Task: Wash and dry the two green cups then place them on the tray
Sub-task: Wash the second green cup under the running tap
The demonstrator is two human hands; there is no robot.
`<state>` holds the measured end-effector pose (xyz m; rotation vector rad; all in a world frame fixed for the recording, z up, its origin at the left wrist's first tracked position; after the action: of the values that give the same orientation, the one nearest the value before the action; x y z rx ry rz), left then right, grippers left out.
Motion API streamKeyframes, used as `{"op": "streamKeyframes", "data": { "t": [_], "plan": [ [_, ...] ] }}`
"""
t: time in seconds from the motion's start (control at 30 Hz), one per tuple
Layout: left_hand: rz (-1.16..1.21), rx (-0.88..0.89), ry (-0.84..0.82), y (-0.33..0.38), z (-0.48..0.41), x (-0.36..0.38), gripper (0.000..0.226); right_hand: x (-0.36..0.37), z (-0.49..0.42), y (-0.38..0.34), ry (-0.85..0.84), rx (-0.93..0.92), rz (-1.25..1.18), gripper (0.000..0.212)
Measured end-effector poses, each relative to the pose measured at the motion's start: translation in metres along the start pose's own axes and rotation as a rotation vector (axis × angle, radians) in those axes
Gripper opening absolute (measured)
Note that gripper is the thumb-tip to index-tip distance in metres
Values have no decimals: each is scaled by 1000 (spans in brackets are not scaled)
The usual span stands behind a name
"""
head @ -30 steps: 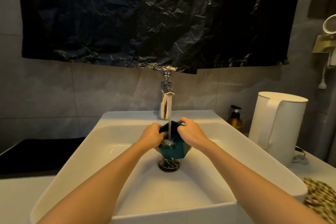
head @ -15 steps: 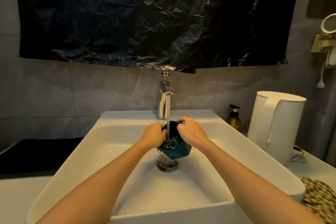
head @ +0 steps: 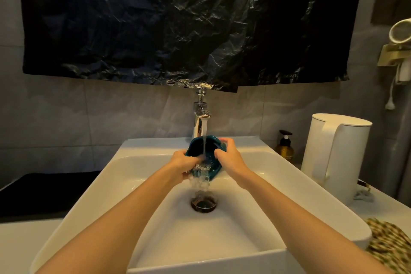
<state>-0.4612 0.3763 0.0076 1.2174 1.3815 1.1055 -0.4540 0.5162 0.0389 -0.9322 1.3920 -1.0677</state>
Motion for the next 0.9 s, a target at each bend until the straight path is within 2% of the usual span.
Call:
{"op": "streamKeyframes", "data": {
  "t": [0.07,0.13,0.27,0.37,0.47,0.6,0.67,0.77,0.83,0.9],
  "plan": [
    [-85,102,30,9,-4,-7,35,7,-1,16,-96,175,-18,28],
    [-129,153,13,14,-4,-4,31,10,0,24,-114,245,26,24],
    [-105,107,-36,12,-4,6,34,-6,-3,17,88,161,145,21],
    [-108,-44,-36,-3,-3,-1,43,-24,-5,13,240,93,209,16],
    [86,-198,-91,-6,9,12,35,-35,-5,12,325,80,194,25],
    [664,-286,-67,7,12,34,36,-34,2,2,355,-17,229,25],
    [862,-324,-55,16,15,36,38,-27,5,-3,343,-90,249,27],
    [940,-321,-34,25,17,33,25,-11,12,-13,281,-249,302,34],
    [876,-279,-5,26,16,28,16,2,16,-15,202,-304,329,42],
    [792,-227,12,26,14,23,17,11,15,-14,126,-311,336,54]
  ]
}}
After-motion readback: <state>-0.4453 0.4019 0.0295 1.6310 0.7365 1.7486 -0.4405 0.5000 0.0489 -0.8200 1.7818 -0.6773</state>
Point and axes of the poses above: each hand's wrist, its own z-axis away from the middle knuckle, its own x-axis out of the palm, y = z × x, the point moved 10 cm from there along -z, towards the middle knuckle, and after that the axes turned 13 degrees about x, right-handed, at the moved point
